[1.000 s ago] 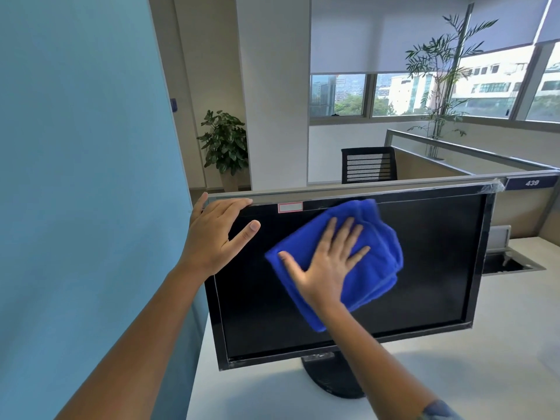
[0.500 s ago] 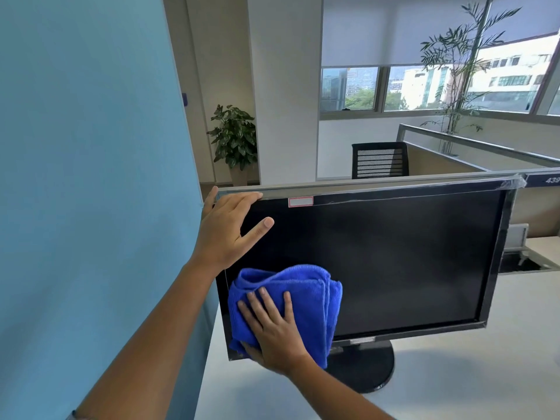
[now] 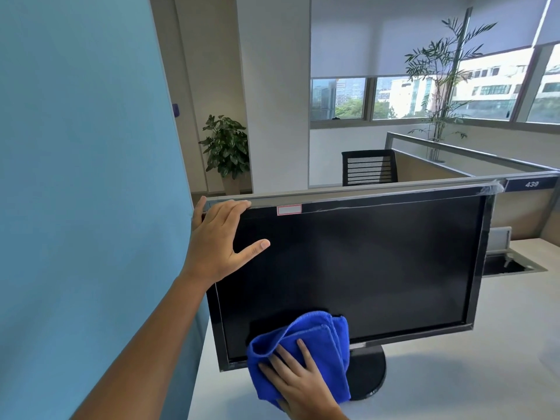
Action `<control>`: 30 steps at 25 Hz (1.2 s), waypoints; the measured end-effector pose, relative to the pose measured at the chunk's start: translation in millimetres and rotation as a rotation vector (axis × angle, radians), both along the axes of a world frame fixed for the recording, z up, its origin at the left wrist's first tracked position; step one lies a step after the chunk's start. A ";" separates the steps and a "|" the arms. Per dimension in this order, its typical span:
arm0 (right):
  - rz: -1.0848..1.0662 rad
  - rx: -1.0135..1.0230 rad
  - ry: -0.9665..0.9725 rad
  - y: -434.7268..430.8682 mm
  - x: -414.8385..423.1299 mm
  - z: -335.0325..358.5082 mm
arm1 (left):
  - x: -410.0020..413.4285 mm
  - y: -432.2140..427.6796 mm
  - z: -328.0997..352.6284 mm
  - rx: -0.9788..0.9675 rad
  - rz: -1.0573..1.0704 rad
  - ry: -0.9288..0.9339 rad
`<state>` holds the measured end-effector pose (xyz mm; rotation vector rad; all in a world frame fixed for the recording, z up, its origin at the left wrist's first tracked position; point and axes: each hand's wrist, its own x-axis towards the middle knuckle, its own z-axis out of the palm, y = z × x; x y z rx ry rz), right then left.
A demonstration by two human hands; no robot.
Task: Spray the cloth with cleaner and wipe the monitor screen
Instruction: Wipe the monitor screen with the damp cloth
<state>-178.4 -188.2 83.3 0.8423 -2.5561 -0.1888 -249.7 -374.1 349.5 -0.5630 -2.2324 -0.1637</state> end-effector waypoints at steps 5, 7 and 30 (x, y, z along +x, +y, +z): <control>-0.186 -0.188 0.121 67.4 5.7 -15.9 | -0.6 3.7 -2.4 -0.029 0.041 0.018; -0.305 -0.266 0.152 95.6 5.5 -13.0 | -1.6 5.5 -3.0 -0.027 0.060 0.020; -0.342 -0.653 0.459 151.4 -87.2 163.6 | 2.0 12.3 2.0 0.011 0.076 0.018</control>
